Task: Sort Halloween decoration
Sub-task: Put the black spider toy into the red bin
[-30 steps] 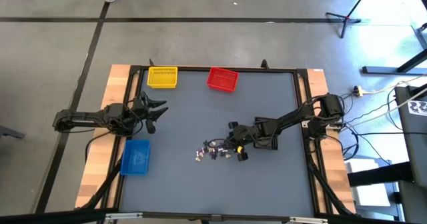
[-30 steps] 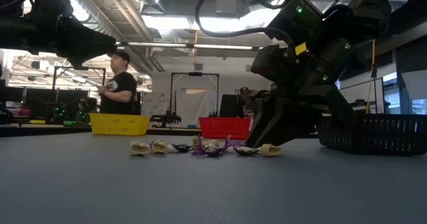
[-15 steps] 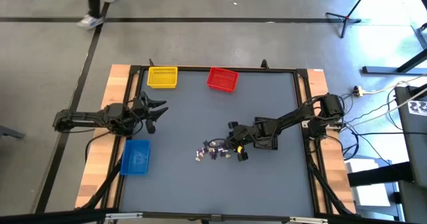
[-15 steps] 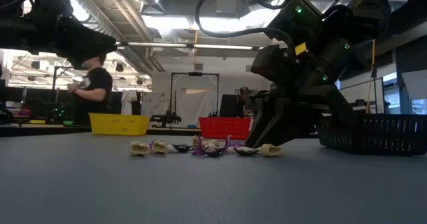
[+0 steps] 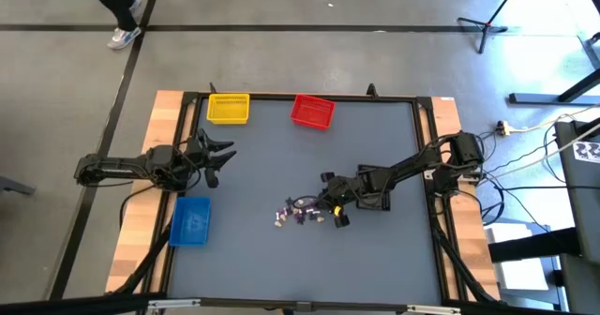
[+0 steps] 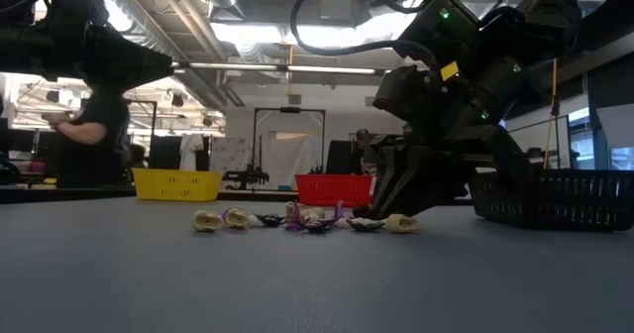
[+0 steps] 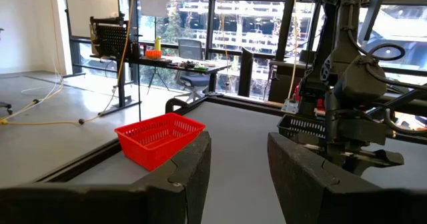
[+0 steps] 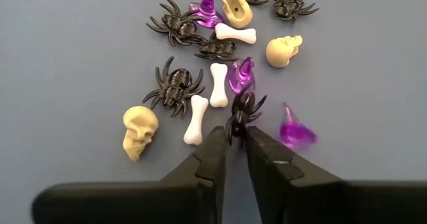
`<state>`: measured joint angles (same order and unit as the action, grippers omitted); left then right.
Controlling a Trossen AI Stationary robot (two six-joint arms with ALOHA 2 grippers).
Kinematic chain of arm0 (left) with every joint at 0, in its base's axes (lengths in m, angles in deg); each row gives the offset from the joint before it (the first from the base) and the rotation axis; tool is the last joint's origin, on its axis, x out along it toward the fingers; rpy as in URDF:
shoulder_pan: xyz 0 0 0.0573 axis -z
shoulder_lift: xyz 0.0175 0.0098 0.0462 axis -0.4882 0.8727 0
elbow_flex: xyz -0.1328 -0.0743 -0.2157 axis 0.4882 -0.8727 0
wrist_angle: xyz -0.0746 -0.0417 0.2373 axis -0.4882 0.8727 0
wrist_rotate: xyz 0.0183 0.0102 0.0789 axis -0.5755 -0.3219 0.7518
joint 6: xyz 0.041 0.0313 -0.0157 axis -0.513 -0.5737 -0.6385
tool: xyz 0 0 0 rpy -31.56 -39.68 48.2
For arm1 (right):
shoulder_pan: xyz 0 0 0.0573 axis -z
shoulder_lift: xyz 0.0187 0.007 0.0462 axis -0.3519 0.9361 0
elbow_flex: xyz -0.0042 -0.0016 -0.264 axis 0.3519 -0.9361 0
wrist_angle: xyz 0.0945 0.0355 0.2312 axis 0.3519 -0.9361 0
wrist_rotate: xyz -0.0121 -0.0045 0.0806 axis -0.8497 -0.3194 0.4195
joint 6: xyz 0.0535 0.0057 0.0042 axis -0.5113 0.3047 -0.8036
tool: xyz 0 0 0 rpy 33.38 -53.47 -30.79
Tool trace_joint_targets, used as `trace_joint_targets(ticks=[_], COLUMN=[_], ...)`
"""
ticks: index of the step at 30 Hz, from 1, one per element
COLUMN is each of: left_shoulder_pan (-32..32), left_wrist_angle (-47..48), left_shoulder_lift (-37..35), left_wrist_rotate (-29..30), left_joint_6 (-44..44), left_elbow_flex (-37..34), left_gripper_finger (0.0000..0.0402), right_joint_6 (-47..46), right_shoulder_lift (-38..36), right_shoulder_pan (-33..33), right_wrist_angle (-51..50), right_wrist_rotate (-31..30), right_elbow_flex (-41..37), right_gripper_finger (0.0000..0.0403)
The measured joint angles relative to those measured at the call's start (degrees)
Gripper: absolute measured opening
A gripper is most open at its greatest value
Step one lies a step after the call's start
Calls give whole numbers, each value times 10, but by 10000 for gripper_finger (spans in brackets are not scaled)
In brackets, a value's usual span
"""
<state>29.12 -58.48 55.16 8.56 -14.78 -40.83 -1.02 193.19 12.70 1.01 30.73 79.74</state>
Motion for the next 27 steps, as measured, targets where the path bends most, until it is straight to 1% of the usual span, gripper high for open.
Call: trace_joint_targets(ticks=[11,21,27], left_shoulder_pan=[0,0,0], left_wrist_angle=[0,0,0], left_shoulder_lift=[0,0,0], left_wrist_rotate=[0,0,0], left_joint_6=[0,0,0], left_elbow_flex=[0,0,0], left_gripper_finger=[142,142,142], right_joint_6=[0,-4,1], right_shoulder_lift=[0,-7,-15], right_shoulder_pan=[0,1,5], right_wrist_angle=[1,-13,-57], right_wrist_rotate=[-7,0,-5], right_elbow_flex=[0,10,61], right_gripper_finger=[5,2,1])
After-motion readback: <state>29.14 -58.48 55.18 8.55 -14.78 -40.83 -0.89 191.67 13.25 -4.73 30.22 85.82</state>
